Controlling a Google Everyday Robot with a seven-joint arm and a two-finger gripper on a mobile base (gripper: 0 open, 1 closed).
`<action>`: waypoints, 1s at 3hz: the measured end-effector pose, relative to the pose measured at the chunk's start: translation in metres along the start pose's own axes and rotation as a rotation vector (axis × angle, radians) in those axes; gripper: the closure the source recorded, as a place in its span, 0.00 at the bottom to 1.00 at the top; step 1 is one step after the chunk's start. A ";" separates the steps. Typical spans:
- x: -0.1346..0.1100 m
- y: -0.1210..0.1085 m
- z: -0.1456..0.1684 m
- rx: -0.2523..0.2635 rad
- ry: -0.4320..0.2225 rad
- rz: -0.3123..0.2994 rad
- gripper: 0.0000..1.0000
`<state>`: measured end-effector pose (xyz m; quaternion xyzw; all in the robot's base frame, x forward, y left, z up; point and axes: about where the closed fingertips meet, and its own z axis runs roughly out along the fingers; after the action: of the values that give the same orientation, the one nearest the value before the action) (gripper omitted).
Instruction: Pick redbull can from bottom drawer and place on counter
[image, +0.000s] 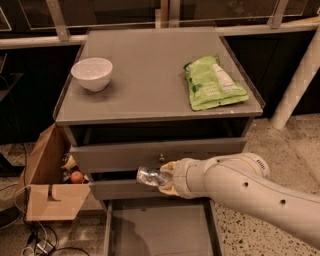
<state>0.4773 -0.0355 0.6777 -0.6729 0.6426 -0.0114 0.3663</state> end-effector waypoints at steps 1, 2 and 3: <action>-0.005 -0.010 -0.019 0.036 0.020 -0.020 1.00; -0.022 -0.042 -0.057 0.119 0.047 -0.074 1.00; -0.037 -0.066 -0.079 0.171 0.066 -0.123 1.00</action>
Offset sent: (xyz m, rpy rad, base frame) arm 0.0036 -0.0241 0.1071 -0.0678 -0.1918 -0.0397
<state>0.4890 -0.0471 0.7865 -0.6765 0.6086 -0.1108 0.3997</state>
